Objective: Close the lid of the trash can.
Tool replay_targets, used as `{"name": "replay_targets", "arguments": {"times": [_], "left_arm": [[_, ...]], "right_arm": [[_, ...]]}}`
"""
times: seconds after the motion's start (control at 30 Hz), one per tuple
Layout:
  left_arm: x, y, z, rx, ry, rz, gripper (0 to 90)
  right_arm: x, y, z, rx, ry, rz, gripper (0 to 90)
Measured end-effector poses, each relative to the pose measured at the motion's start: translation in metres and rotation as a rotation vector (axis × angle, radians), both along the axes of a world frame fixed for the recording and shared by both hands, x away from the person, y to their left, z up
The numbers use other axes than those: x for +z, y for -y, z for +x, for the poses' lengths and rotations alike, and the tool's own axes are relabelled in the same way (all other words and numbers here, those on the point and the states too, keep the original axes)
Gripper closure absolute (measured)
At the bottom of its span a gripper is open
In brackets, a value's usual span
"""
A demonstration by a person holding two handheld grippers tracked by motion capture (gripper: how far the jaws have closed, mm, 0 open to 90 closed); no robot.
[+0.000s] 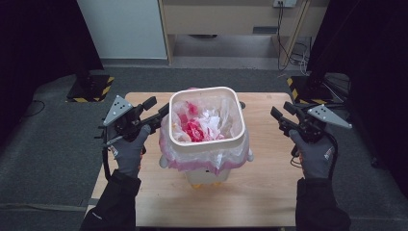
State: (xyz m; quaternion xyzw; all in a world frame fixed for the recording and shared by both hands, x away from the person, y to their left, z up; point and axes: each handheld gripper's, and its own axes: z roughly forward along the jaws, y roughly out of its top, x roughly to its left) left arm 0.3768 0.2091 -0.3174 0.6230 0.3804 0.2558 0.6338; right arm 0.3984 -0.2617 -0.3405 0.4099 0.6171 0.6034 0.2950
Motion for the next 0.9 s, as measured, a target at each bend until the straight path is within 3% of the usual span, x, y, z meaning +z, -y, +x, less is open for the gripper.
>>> {"name": "replay_targets", "arguments": {"times": [0.17,0.33,0.47,0.73,0.9], "left_arm": [[-0.003,0.000,-0.002,-0.006,0.000,-0.019,38.7],[-0.007,0.000,-0.007,-0.020,0.007,-0.031,38.8],[-0.008,-0.001,-0.006,-0.032,-0.001,-0.046,38.8],[-0.002,0.002,-0.001,-0.038,-0.017,-0.034,38.7],[0.001,0.005,0.001,-0.048,-0.027,-0.029,38.5]], "right_arm": [[0.026,-0.010,0.009,0.103,0.032,0.028,43.6],[0.057,-0.025,0.019,0.217,0.085,0.010,45.9],[0.075,-0.038,0.031,0.300,0.095,-0.020,46.7],[0.090,-0.056,0.051,0.423,0.046,-0.043,48.7],[0.091,-0.073,0.060,0.512,-0.008,-0.113,50.5]]}}
